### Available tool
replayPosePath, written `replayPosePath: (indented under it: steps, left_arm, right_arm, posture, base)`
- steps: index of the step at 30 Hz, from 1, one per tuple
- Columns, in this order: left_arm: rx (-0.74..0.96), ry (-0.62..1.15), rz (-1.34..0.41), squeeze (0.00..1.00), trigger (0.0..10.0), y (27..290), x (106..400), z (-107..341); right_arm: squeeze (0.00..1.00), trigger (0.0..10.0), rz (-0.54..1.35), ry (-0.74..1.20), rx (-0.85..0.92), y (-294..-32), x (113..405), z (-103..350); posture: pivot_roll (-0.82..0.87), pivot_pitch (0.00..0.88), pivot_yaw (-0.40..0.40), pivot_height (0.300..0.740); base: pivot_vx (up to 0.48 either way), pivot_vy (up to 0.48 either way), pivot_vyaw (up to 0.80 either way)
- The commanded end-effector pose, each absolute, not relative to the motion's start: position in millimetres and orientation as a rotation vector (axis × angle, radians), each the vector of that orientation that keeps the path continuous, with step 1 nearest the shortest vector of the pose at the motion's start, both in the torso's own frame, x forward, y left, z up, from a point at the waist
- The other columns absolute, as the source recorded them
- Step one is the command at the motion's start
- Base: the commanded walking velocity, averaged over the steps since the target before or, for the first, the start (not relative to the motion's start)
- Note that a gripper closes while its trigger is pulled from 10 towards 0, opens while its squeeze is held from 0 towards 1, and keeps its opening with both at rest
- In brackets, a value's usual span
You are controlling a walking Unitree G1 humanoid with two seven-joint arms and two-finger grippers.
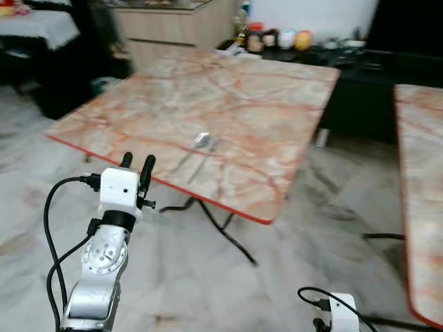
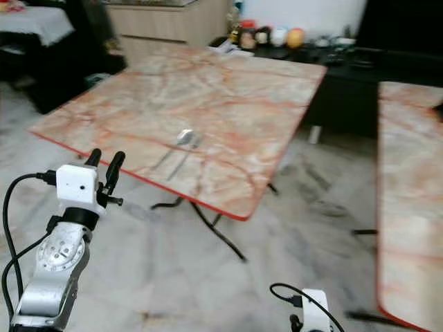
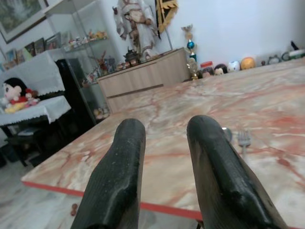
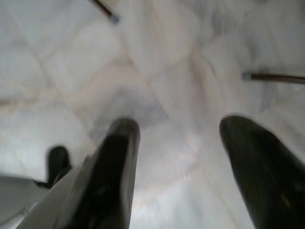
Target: Setting the table
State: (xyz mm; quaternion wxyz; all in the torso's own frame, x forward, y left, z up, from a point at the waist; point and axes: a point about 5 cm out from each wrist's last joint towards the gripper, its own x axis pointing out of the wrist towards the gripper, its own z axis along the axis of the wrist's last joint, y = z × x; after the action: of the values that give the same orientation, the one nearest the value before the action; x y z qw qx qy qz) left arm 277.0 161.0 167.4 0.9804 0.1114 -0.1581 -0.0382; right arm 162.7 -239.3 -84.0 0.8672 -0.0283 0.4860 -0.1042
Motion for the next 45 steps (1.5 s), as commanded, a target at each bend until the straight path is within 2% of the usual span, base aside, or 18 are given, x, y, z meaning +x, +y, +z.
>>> replayPosePath:
  steps: [1, 7, 13, 20, 22, 24, 27, 29, 30, 31, 36, 45]
  left_arm:
    - [0.255, -0.312, -0.051, 0.0, 10.0, 169.0, 276.2, 167.9]
    - [0.254, -0.299, -0.027, 0.0, 10.0, 175.1, 275.2, 165.3]
    - [0.234, -0.253, 0.026, 0.0, 10.0, 185.9, 273.8, 155.2]
    - [0.22, -0.065, 0.215, 0.0, 10.0, 236.9, 256.4, 108.9]
    - [0.223, -0.037, 0.236, 0.0, 10.0, 243.0, 252.9, 101.8]
    - [0.217, 0.07, 0.291, 0.0, 10.0, 257.6, 241.2, 76.0]
    - [0.201, 0.159, 0.312, 0.0, 10.0, 263.8, 232.6, 55.7]
    - [0.197, 0.172, 0.313, 0.0, 10.0, 264.6, 231.5, 52.2]
    - [0.142, 0.276, 0.309, 0.0, 10.0, 265.9, 223.2, 28.7]
    - [0.142, 0.276, 0.309, 0.0, 10.0, 265.9, 223.2, 28.7]
    - [-0.009, 0.492, 0.302, 0.0, 10.0, 261.5, 198.9, -22.4]
    - [-0.041, 0.66, 0.285, 0.0, 10.0, 255.8, 180.1, -52.8]
  right_arm:
    - [0.0, 10.0, -0.213, 1.013, -0.05, -236.0, 165.3, -83.8]
    - [0.0, 10.0, -0.215, 1.013, -0.05, -236.5, 165.5, -83.6]
    - [0.0, 10.0, -0.22, 1.014, -0.044, -236.7, 165.2, -83.7]
    - [0.0, 10.0, -0.226, 1.012, -0.04, -236.6, 165.3, -83.7]
    - [0.0, 10.0, -0.227, 1.012, -0.04, -236.5, 165.2, -83.8]
    - [0.0, 10.0, -0.228, 1.012, -0.038, -236.4, 165.1, -83.8]
    - [0.0, 10.0, -0.229, 1.012, -0.036, -236.3, 164.9, -84.0]
    - [0.0, 10.0, -0.229, 1.012, -0.036, -236.2, 164.8, -84.0]
    - [0.0, 10.0, -0.229, 1.012, -0.036, -236.0, 164.7, -84.1]
    - [0.0, 10.0, -0.229, 1.012, -0.036, -236.0, 164.7, -84.1]
    - [0.0, 10.0, -0.234, 1.01, -0.036, -235.8, 164.2, -84.3]
    - [0.0, 10.0, -0.237, 1.006, -0.037, -235.7, 164.7, -84.1]
  posture:
    - [-0.02, 0.0, 0.021, 0.74]
    - [-0.02, 0.0, 0.016, 0.74]
    - [-0.01, 0.0, 0.015, 0.74]
    - [-0.01, 0.0, 0.016, 0.74]
    - [-0.01, 0.0, 0.017, 0.74]
    - [-0.02, 0.0, 0.018, 0.74]
    - [-0.02, 0.0, 0.018, 0.74]
    - [-0.02, 0.0, 0.018, 0.74]
    - [-0.02, 0.0, 0.019, 0.74]
    - [-0.02, 0.0, 0.019, 0.74]
    - [-0.02, 0.0, 0.019, 0.74]
    - [-0.02, 0.0, 0.013, 0.74]
  base:
    - [0.0, 0.48, 0.73]
    - [0.0, 0.48, 0.69]
    - [0.0, 0.187, 0.0]
    - [0.0, 0.0, 0.0]
    - [0.0, 0.0, 0.0]
    - [0.0, 0.0, 0.0]
    - [0.0, 0.0, 0.0]
    - [0.0, 0.0, 0.0]
    - [0.0, 0.0, 0.0]
    - [0.0, 0.0, 0.0]
    - [0.0, 0.0, 0.0]
    - [0.0, 0.0, 0.0]
